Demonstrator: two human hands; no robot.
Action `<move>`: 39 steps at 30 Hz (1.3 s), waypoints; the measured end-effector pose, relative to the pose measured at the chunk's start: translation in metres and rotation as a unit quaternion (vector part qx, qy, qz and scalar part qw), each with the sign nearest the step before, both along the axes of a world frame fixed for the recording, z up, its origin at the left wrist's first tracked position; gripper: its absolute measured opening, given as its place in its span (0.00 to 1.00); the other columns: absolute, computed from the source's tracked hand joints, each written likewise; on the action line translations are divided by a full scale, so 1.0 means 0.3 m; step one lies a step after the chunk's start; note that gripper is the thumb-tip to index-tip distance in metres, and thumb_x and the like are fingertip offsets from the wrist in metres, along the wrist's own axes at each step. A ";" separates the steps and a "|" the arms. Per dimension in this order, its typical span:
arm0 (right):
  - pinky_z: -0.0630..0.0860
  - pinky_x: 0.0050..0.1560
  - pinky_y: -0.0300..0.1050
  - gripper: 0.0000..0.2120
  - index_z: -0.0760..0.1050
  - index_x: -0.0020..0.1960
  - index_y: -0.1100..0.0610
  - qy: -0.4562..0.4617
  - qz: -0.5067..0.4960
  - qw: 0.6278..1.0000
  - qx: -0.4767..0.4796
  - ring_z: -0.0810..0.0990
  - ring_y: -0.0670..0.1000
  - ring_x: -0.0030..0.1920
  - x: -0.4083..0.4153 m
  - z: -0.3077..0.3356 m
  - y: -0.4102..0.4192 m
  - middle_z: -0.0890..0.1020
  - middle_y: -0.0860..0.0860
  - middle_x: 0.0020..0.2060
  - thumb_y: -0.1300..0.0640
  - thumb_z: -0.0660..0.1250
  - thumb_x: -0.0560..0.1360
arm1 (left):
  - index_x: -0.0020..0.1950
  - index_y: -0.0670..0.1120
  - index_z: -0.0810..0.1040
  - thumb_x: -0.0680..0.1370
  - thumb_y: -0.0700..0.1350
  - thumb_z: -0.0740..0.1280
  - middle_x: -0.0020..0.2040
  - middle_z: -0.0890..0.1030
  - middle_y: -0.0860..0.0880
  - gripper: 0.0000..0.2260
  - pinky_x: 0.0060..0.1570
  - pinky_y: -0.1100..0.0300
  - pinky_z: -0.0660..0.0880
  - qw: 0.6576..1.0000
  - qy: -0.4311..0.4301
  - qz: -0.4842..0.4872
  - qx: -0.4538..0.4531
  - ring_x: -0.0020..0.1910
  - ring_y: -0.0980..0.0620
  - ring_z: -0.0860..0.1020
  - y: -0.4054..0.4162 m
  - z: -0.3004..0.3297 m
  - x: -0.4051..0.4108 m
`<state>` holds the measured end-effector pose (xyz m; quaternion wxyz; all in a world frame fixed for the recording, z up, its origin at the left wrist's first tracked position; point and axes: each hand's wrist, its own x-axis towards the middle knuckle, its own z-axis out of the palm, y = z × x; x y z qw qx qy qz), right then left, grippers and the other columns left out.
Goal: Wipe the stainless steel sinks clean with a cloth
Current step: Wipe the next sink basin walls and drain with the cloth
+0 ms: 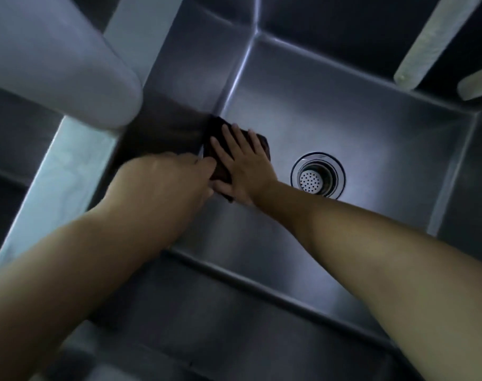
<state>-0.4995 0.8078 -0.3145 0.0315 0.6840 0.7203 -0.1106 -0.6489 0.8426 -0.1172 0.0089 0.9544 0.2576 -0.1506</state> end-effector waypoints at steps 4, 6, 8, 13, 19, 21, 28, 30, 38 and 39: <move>0.41 0.74 0.61 0.43 0.48 0.78 0.53 0.034 0.036 0.999 0.007 0.46 0.60 0.76 -0.120 -0.009 -0.104 0.50 0.59 0.77 0.33 0.57 0.72 | 0.49 0.43 0.81 0.69 0.46 0.69 0.37 0.81 0.42 0.11 0.32 0.50 0.76 1.000 0.007 -0.008 0.011 0.34 0.40 0.79 -0.053 0.028 -0.112; 0.40 0.74 0.61 0.42 0.48 0.78 0.53 0.044 0.060 0.997 0.002 0.44 0.59 0.77 -0.180 -0.020 -0.152 0.49 0.59 0.77 0.32 0.57 0.72 | 0.50 0.42 0.81 0.72 0.46 0.64 0.37 0.82 0.43 0.12 0.33 0.51 0.76 0.999 -0.009 -0.024 0.032 0.33 0.40 0.79 -0.069 0.029 -0.147; 0.40 0.74 0.60 0.41 0.50 0.78 0.52 0.058 0.082 0.995 -0.003 0.45 0.59 0.77 -0.226 -0.028 -0.204 0.50 0.58 0.77 0.33 0.57 0.72 | 0.51 0.42 0.81 0.72 0.48 0.59 0.37 0.82 0.43 0.17 0.34 0.51 0.75 0.998 -0.019 -0.029 0.044 0.33 0.41 0.79 -0.085 0.024 -0.162; 0.39 0.74 0.58 0.36 0.54 0.77 0.50 0.075 0.153 0.985 -0.014 0.48 0.57 0.77 -0.231 -0.014 -0.386 0.54 0.56 0.77 0.36 0.57 0.74 | 0.49 0.42 0.81 0.71 0.50 0.58 0.37 0.82 0.42 0.17 0.31 0.51 0.76 0.999 -0.034 0.006 0.010 0.33 0.40 0.80 -0.116 0.020 -0.138; 0.44 0.75 0.57 0.36 0.55 0.77 0.50 0.075 0.129 0.989 -0.027 0.50 0.57 0.77 -0.020 0.027 -0.697 0.55 0.56 0.76 0.37 0.58 0.73 | 0.46 0.43 0.81 0.71 0.50 0.57 0.35 0.81 0.43 0.17 0.26 0.52 0.75 0.998 -0.062 -0.014 -0.007 0.30 0.40 0.79 -0.140 0.029 -0.079; 0.47 0.74 0.58 0.38 0.56 0.76 0.50 0.055 0.107 0.992 -0.029 0.52 0.58 0.76 0.075 0.043 -0.807 0.57 0.57 0.76 0.37 0.60 0.71 | 0.47 0.43 0.81 0.71 0.50 0.56 0.36 0.81 0.44 0.18 0.28 0.51 0.76 0.997 -0.067 -0.030 -0.012 0.31 0.40 0.79 -0.156 0.023 -0.044; 0.51 0.72 0.58 0.38 0.61 0.74 0.54 0.003 -0.147 0.989 -0.020 0.57 0.62 0.74 0.348 0.079 -0.885 0.58 0.58 0.74 0.40 0.60 0.68 | 0.45 0.41 0.82 0.68 0.42 0.72 0.34 0.80 0.42 0.09 0.28 0.50 0.76 0.996 -0.072 -0.034 -0.034 0.30 0.39 0.79 -0.196 -0.047 0.033; 0.50 0.73 0.58 0.37 0.60 0.75 0.55 -0.007 -0.197 0.980 -0.025 0.55 0.61 0.75 0.421 0.077 -0.833 0.58 0.59 0.75 0.40 0.57 0.70 | 0.43 0.41 0.81 0.65 0.41 0.74 0.32 0.79 0.41 0.09 0.26 0.50 0.76 0.996 -0.067 -0.051 -0.031 0.27 0.39 0.77 -0.196 -0.073 0.033; 0.44 0.74 0.55 0.37 0.47 0.78 0.54 -0.069 -0.385 0.920 -0.041 0.49 0.58 0.76 0.695 0.050 -0.682 0.50 0.57 0.77 0.37 0.53 0.76 | 0.45 0.45 0.79 0.70 0.48 0.69 0.35 0.80 0.44 0.08 0.30 0.55 0.70 0.996 -0.016 -0.087 -0.008 0.32 0.40 0.78 -0.211 -0.115 0.032; 0.44 0.75 0.55 0.37 0.47 0.78 0.55 -0.066 -0.386 0.919 -0.039 0.48 0.59 0.76 0.676 0.052 -0.699 0.50 0.58 0.77 0.38 0.55 0.77 | 0.46 0.46 0.77 0.72 0.49 0.67 0.38 0.80 0.45 0.08 0.31 0.56 0.68 0.996 -0.013 -0.085 -0.006 0.34 0.41 0.79 -0.212 -0.113 0.033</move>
